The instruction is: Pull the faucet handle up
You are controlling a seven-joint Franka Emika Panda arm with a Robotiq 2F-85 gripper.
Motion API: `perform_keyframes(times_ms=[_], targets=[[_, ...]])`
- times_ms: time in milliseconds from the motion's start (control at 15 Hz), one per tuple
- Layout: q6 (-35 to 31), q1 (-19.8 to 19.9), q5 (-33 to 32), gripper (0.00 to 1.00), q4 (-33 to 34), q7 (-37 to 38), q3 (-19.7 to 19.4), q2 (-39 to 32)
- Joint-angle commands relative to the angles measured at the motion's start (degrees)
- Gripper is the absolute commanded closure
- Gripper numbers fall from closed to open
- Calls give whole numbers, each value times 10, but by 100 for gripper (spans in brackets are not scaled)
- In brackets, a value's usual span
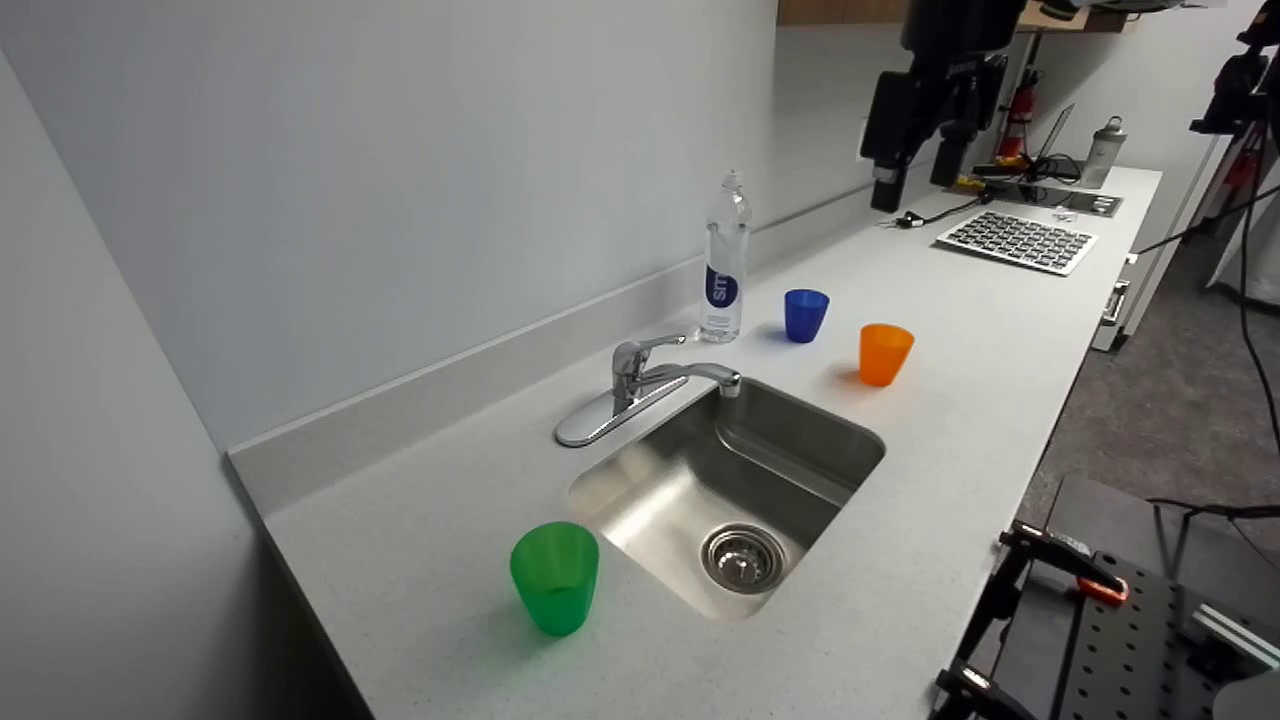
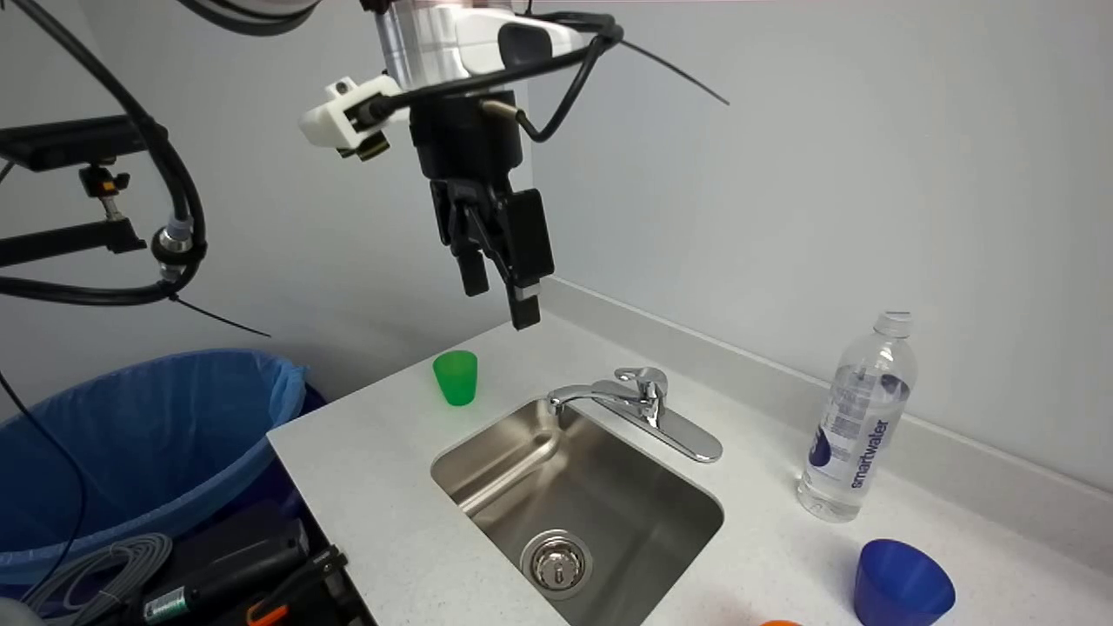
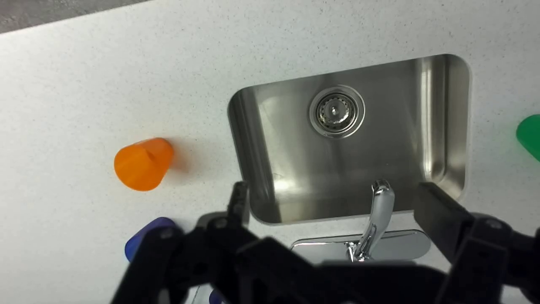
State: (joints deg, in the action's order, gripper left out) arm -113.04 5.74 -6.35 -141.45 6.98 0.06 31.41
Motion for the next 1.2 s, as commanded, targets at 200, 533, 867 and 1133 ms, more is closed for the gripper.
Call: perform_keyframes(times_ms=[200, 533, 867, 1133], targets=[[-6, -2, -2, 0, 3, 8, 0, -5], [-13, 2, -4, 0, 26, 9, -4, -37], [-38, 5, -8, 0, 74, 11, -10, -98], [-66, -3, -3, 0, 113, 17, -9, -162]])
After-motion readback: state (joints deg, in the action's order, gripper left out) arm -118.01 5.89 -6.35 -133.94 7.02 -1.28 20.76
